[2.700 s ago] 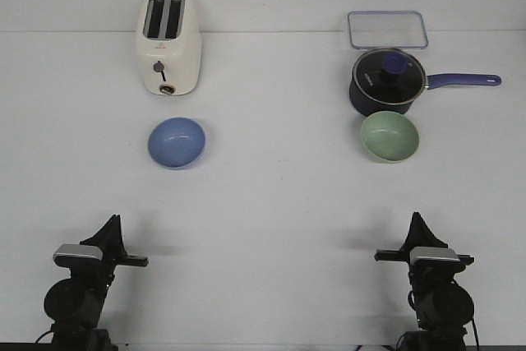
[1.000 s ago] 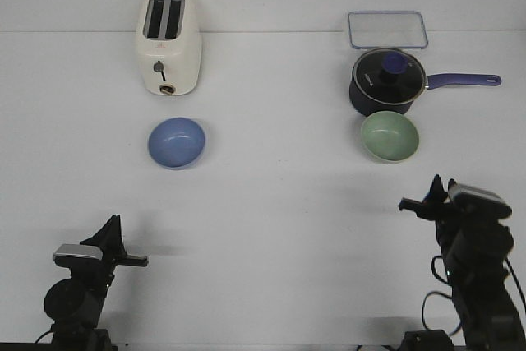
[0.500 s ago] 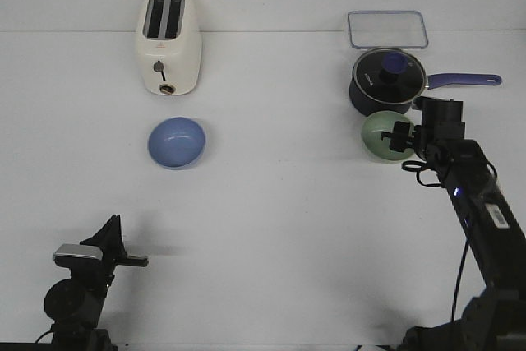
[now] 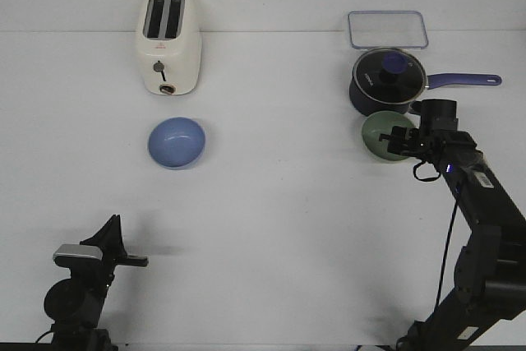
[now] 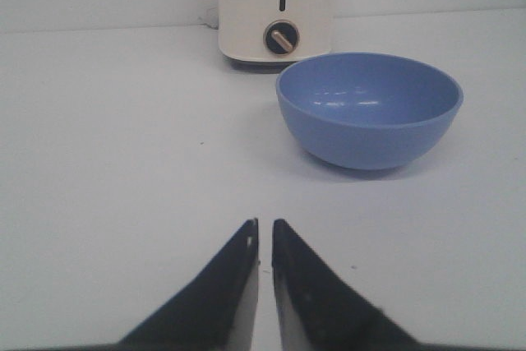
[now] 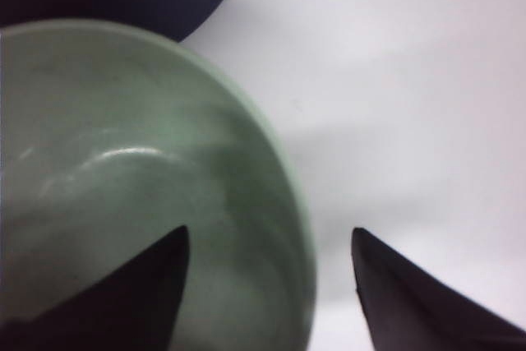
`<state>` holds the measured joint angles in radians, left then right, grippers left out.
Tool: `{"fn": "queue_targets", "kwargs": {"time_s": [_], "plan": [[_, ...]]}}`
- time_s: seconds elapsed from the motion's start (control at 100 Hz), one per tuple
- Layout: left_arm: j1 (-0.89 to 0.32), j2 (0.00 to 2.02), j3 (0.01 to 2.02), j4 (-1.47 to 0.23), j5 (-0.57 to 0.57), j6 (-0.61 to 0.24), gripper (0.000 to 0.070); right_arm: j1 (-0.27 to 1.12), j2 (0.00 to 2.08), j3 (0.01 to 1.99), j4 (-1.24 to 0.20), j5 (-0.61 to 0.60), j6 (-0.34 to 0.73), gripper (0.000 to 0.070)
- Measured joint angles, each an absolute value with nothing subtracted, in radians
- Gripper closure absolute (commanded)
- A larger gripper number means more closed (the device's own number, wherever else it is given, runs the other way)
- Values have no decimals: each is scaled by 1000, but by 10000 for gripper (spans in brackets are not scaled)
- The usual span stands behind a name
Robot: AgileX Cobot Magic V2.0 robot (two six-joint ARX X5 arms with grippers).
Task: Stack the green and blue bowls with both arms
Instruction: 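Reach the right gripper forward to the rim of the green bowl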
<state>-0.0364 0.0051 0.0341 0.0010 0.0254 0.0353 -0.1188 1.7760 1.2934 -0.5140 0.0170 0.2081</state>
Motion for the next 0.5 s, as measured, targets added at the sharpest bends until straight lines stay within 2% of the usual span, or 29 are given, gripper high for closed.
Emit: {"fn": "queue_targets", "kwargs": {"time_s": [0.05, 0.07, 0.31, 0.5], "plan": [[-36, 5, 34, 1, 26, 35, 685, -118, 1782, 1293, -514, 17, 210, 667], [-36, 5, 34, 1, 25, 35, 685, -119, 1783, 1293, -513, 17, 210, 700], [-36, 5, 34, 8, 26, 35, 685, -121, 1778, 1300, -505, -12, 249, 700], [-36, 5, 34, 9, 26, 36, 685, -118, 1686, 1298, -620, -84, 260, 700]]}}
